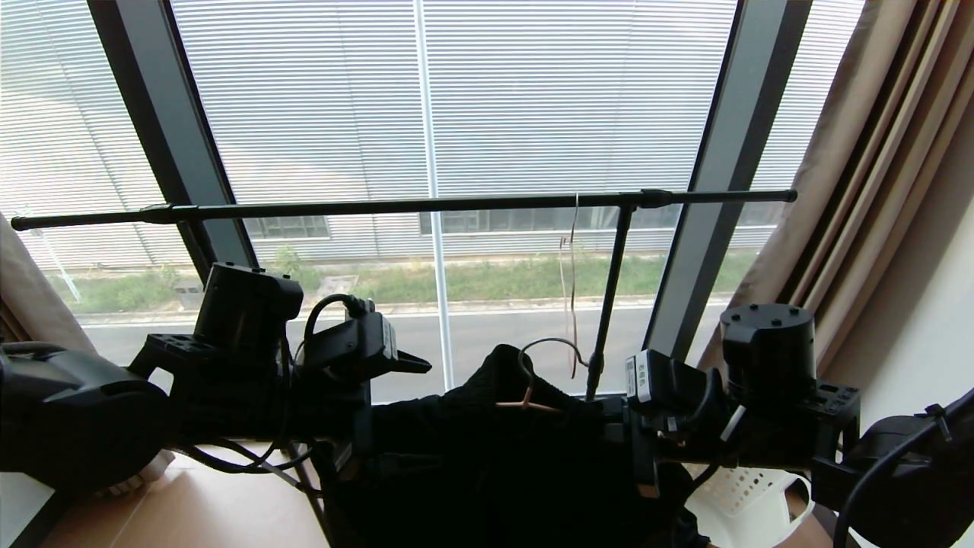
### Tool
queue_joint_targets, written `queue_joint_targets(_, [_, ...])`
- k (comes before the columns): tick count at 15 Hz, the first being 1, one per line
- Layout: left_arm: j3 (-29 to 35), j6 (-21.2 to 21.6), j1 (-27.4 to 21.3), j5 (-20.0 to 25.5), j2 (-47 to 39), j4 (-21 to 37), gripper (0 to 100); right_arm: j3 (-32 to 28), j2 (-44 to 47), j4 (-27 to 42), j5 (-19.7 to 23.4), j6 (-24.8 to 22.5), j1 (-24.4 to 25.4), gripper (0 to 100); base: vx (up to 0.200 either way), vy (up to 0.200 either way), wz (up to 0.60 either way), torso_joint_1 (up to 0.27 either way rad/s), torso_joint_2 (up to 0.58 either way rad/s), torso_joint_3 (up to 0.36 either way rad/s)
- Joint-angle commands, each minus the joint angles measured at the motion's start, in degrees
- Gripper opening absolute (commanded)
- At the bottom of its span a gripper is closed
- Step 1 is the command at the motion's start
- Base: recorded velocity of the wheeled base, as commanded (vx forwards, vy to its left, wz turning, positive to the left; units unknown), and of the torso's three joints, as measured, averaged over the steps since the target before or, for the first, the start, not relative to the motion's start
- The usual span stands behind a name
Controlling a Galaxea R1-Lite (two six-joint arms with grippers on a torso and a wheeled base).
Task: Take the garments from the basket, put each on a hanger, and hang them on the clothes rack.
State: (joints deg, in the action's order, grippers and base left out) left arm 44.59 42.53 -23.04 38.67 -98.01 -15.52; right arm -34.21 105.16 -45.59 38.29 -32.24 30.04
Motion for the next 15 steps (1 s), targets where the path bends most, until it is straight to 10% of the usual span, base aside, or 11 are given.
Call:
queue_joint_targets(1, [1.7, -0.2, -0.4, 0.0, -2.8, 0.0, 100, 0.2, -0.8, 0.1, 0.1, 0.1, 0.5, 0, 0.000, 0.000, 0.00, 0.000, 0.00, 0.000])
queue_joint_targets(6, [2.3, -0.2, -1.9, 0.0, -4.1, 0.0, 100, 0.0, -1.2, -0.1, 0.3, 0.3, 1.1, 0, 0.000, 0.000, 0.00, 0.000, 0.00, 0.000])
queue_joint_targets(7, [2.3, -0.3, -1.9, 0.0, -4.1, 0.0, 0, -0.1, -1.6, 0.0, 0.4, 0.3, 1.1, 0, 0.000, 0.000, 0.00, 0.000, 0.00, 0.000])
queue_joint_targets(15, [1.1, -0.3, -1.8, 0.1, -3.7, -0.1, 0, -1.2, -1.4, 0.3, -0.1, 4.4, 0.9, 0, 0.000, 0.000, 0.00, 0.000, 0.00, 0.000])
